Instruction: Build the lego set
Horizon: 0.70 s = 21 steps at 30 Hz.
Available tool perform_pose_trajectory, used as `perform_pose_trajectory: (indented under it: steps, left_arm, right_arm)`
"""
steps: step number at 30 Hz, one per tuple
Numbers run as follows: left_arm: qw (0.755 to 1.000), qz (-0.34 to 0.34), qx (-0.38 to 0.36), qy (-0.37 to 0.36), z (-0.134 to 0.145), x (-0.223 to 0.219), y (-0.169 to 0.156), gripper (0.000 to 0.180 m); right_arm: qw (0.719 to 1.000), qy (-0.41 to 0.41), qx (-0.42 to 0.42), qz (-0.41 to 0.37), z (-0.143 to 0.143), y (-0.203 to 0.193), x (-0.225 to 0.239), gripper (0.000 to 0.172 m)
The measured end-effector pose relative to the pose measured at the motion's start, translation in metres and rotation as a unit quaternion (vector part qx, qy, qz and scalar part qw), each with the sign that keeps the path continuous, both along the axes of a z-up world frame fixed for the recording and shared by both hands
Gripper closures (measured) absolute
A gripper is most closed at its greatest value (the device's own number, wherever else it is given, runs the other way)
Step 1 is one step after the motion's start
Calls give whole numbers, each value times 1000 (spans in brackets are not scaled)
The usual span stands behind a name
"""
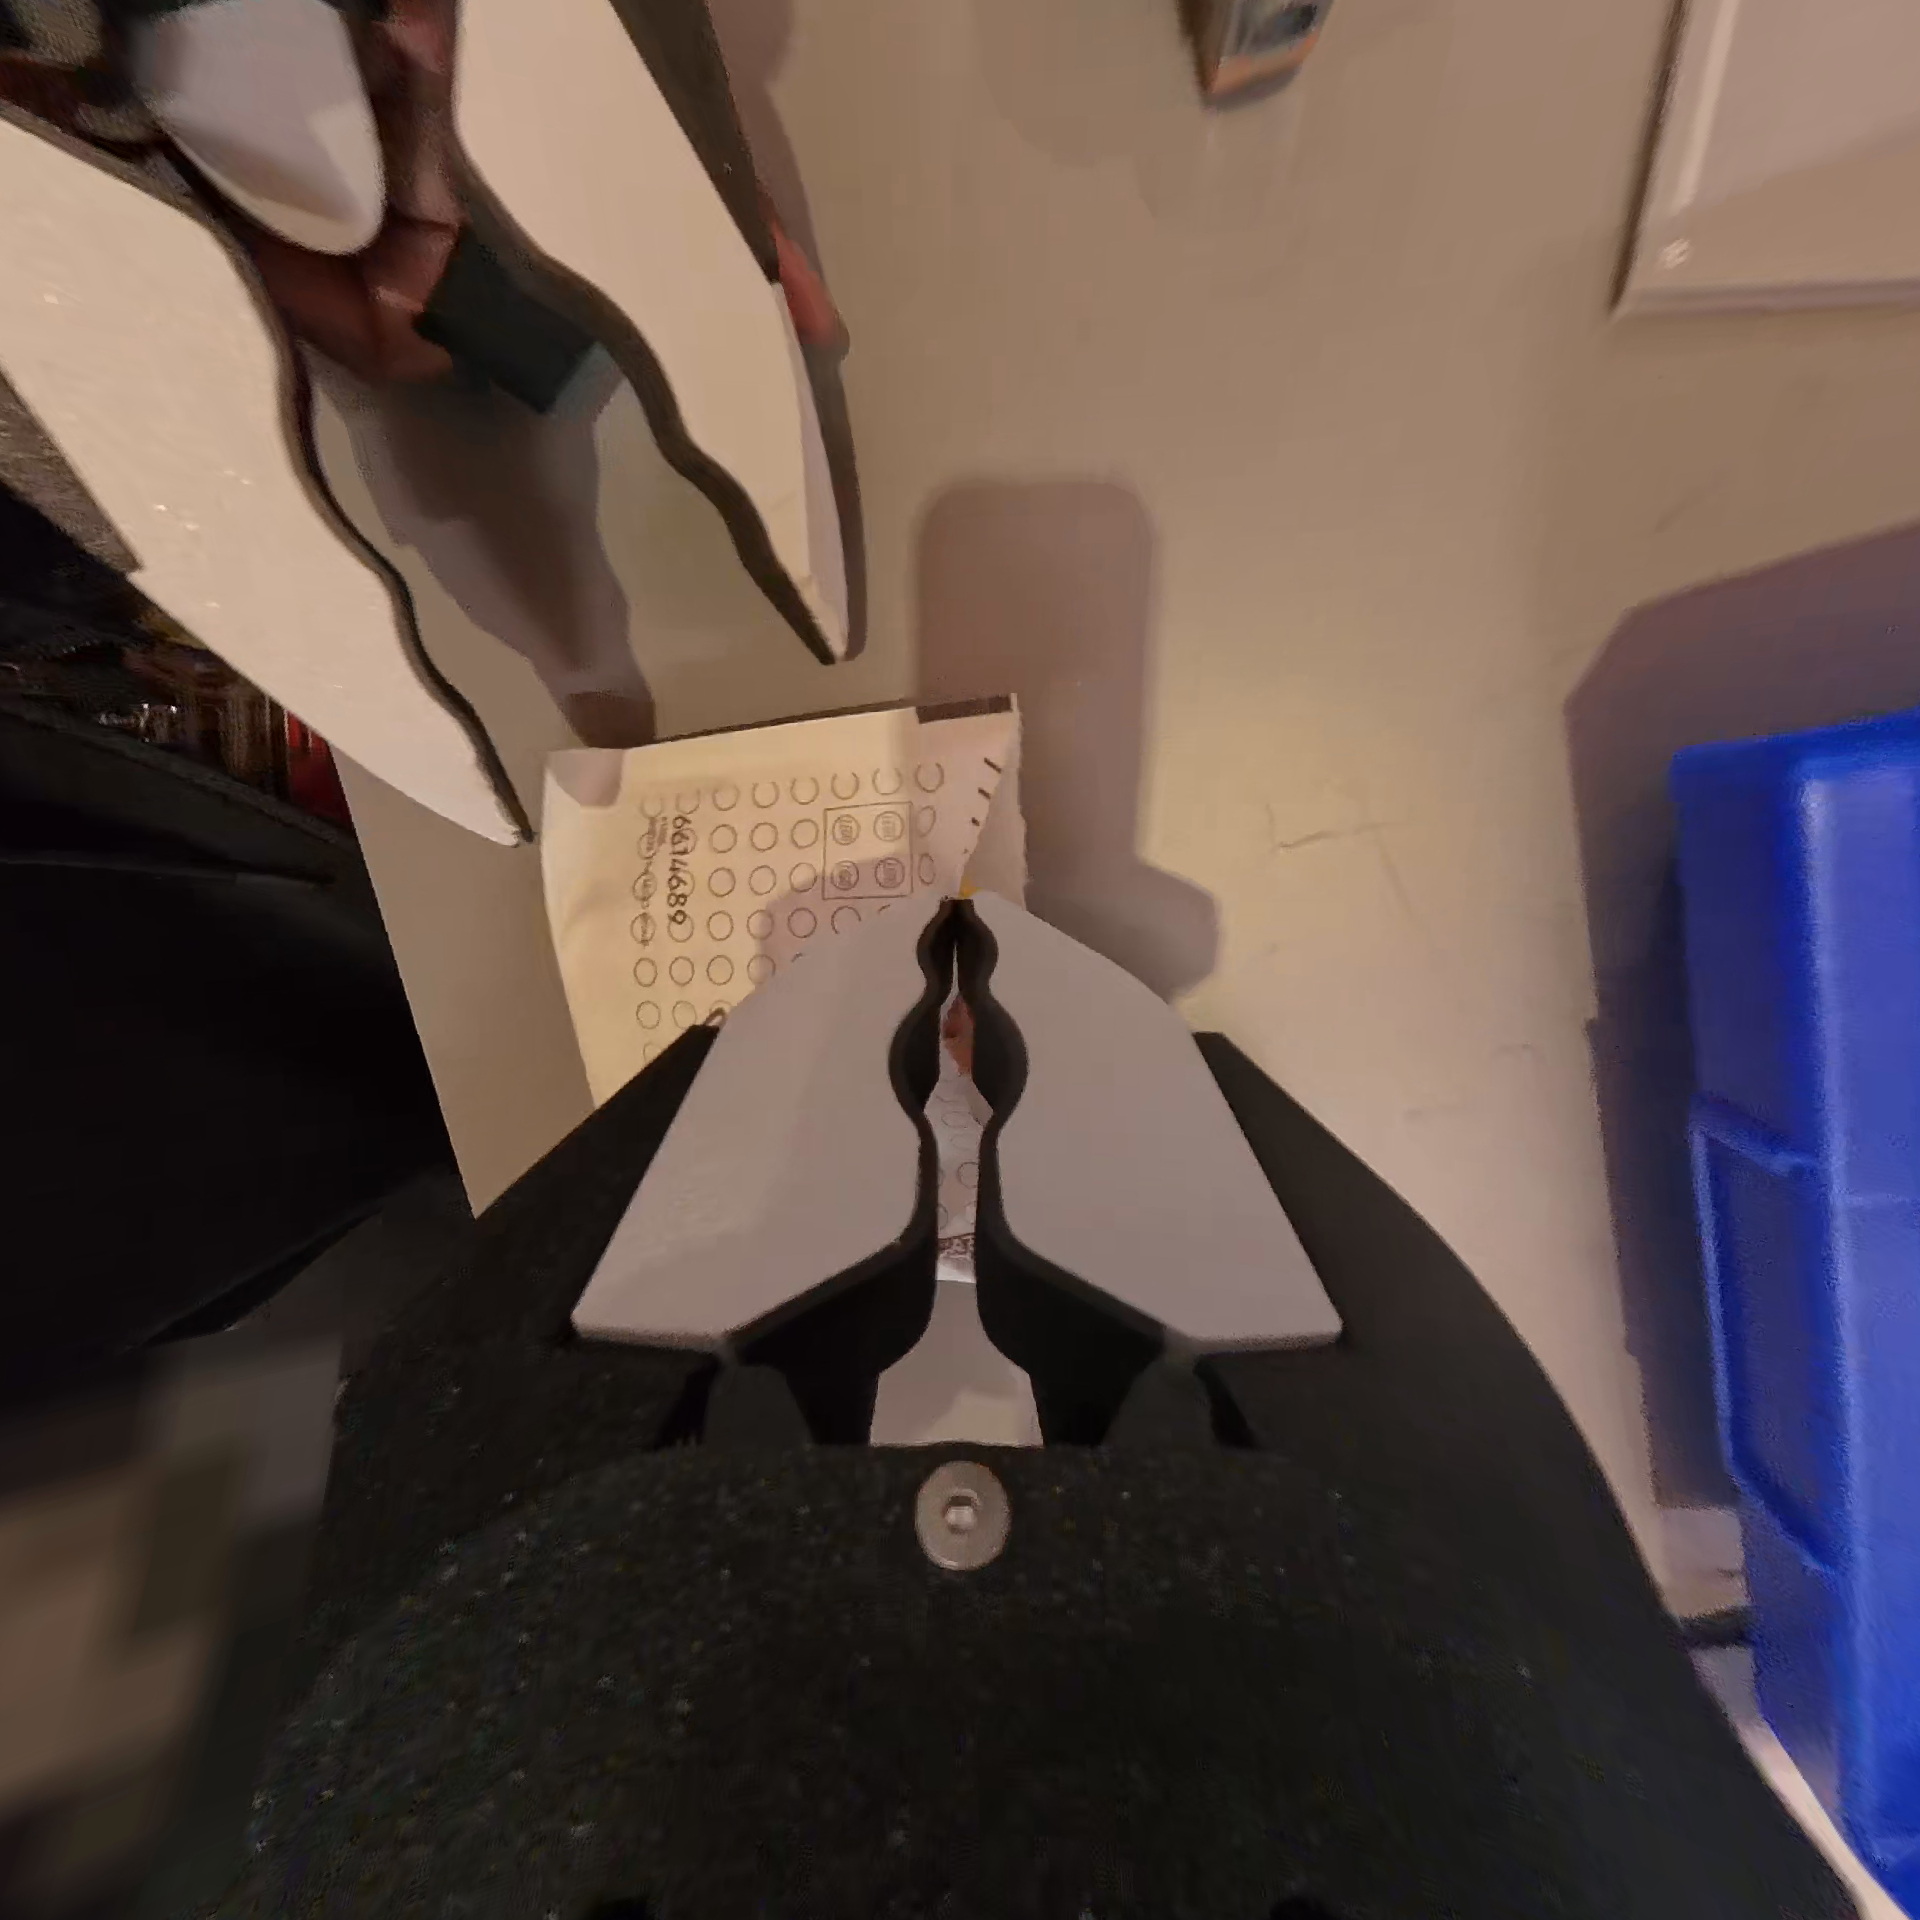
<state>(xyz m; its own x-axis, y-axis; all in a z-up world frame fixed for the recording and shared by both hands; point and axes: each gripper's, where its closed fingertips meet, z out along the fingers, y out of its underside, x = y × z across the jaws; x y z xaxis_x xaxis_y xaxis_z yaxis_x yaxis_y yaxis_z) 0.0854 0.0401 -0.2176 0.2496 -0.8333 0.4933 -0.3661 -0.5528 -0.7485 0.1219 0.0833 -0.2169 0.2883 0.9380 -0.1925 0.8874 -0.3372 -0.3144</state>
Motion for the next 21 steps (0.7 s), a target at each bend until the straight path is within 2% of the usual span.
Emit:
perform_pose_trajectory:
  steps: [4,13,15,18,21]
  left_arm:
    - [1000,16,-9,-2,0,-1,6,110]
    - [999,-41,-16,9,-3,15,-9,108]
    - [998,-57,-10,14,-4,19,-12,118]
    - [997,-74,5,6,-1,24,-16,148]
    - [996,-85,20,0,2,26,-18,155]
  right_arm:
    - [999,29,45,-4,20,-4,-2,172]
    - [985,70,156,-6,52,-11,-16,172]
    - [980,83,181,0,59,-13,-21,172]
    - [973,99,210,10,67,-19,-26,172]
    - [967,107,231,16,70,-23,-25,172]
